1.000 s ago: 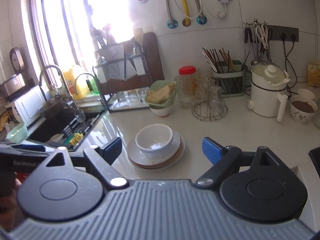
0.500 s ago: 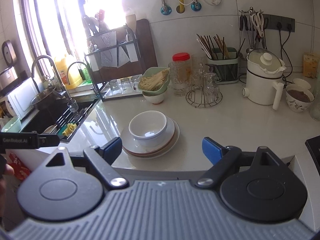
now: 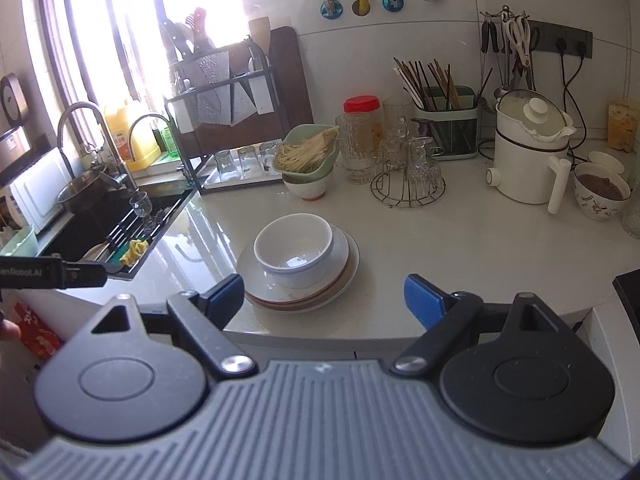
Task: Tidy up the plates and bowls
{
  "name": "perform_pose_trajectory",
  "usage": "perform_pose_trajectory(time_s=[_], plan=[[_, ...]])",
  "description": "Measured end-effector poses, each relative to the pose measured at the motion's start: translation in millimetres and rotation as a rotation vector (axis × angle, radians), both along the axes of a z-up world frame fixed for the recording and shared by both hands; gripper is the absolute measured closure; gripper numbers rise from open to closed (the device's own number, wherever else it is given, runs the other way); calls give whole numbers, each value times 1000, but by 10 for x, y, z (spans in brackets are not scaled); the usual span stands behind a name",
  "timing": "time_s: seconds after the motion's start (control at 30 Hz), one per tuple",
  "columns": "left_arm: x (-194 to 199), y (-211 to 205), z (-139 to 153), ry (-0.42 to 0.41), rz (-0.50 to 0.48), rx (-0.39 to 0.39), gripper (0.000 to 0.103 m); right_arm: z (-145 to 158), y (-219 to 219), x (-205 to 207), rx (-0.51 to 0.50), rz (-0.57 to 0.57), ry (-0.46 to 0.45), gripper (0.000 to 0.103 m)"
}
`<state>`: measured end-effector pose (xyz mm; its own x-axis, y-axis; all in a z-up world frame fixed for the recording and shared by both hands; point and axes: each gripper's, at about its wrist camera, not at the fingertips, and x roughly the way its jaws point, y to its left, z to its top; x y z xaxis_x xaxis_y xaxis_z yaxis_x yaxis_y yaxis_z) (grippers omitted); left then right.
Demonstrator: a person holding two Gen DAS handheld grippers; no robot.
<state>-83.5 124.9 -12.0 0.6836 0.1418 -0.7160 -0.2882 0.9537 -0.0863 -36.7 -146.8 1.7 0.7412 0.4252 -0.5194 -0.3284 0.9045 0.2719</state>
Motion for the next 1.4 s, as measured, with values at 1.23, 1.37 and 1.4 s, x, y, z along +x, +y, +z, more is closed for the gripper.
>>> perform_pose_trajectory(time_s=[1.23,1.37,1.4], plan=[[265,-60,43,-22,-97,-15,3,-40,-49,44,-12,-59,31,15],[271,-70,24,-11,-99,-13,3,-39,-58,27,-11,-54,30,15],[265,-71,19,-12,-101,-18,3,-39,-58,25,-12,-56,31,15]])
